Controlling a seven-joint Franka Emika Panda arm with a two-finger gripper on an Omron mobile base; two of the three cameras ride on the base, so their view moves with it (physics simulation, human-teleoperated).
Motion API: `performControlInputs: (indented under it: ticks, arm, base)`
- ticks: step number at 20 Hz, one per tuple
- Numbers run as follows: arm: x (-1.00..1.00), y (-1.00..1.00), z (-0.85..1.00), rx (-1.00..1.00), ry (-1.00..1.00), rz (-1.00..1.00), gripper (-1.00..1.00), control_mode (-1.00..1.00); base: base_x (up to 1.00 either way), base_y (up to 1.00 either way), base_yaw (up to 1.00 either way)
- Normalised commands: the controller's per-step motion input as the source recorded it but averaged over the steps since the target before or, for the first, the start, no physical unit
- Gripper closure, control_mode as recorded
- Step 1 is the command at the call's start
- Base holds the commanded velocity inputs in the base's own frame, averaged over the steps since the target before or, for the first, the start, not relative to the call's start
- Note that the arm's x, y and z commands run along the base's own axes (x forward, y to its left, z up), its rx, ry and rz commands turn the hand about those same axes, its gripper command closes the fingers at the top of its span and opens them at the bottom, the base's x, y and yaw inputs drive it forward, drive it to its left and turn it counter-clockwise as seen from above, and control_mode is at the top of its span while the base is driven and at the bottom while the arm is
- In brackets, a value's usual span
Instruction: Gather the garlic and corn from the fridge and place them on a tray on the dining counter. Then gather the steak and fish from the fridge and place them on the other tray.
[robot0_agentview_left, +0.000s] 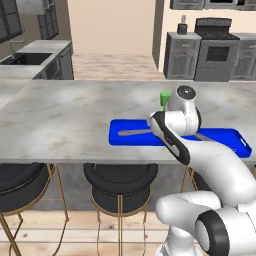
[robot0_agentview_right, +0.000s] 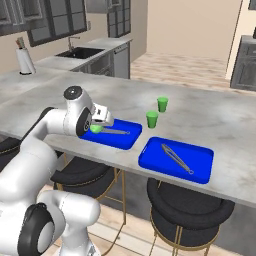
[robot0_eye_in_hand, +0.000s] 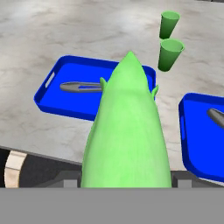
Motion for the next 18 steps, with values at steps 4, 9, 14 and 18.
performControlInputs:
  ticks: [4, 9, 14, 18]
  arm:
    - [0.0, 0.0, 0.0, 0.0, 0.0, 0.0, 1.0, 1.0]
    - [0.0, 0.0, 0.0, 0.0, 0.0, 0.0, 1.0, 1.0]
    - [0.0, 0.0, 0.0, 0.0, 0.0, 0.0, 1.0, -1.0]
    - [0.0, 0.0, 0.0, 0.0, 0.0, 0.0, 1.0, -1.0]
  base:
    - [0.0, 0.0, 0.0]
    - [0.0, 0.0, 0.0]
    - [0.0, 0.0, 0.0]
    - [0.0, 0.0, 0.0]
